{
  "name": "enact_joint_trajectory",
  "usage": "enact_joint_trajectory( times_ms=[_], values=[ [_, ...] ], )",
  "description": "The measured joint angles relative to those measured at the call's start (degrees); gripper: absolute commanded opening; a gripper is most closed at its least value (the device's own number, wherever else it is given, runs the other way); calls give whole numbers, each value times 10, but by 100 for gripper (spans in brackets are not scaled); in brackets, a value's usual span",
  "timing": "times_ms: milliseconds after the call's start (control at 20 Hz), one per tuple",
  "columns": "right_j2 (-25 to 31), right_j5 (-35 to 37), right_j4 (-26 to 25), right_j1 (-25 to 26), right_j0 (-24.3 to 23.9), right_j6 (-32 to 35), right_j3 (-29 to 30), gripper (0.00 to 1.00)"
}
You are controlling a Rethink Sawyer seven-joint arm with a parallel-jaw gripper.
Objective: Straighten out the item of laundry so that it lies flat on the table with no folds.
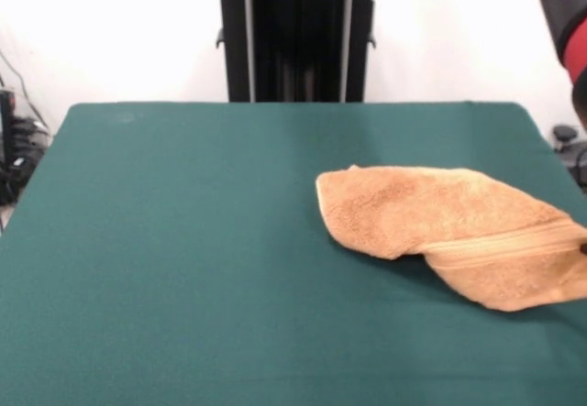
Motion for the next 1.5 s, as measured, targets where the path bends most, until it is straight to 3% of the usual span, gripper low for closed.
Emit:
enact_joint_trajectory(
  times_ms=[150,200,450,1000,1300,1500],
  values=[
    [-6,0,7,2,2,0,3,0],
    [-6,0,5,3,4,0,6,100],
    [5,0,-8,3,12,0,16,100],
    [91,0,-77,1,74,0,83,100],
    [165,0,-148,-17,144,0,169,100],
    [235,-16,-213,-54,218,0,274,100]
  ],
)
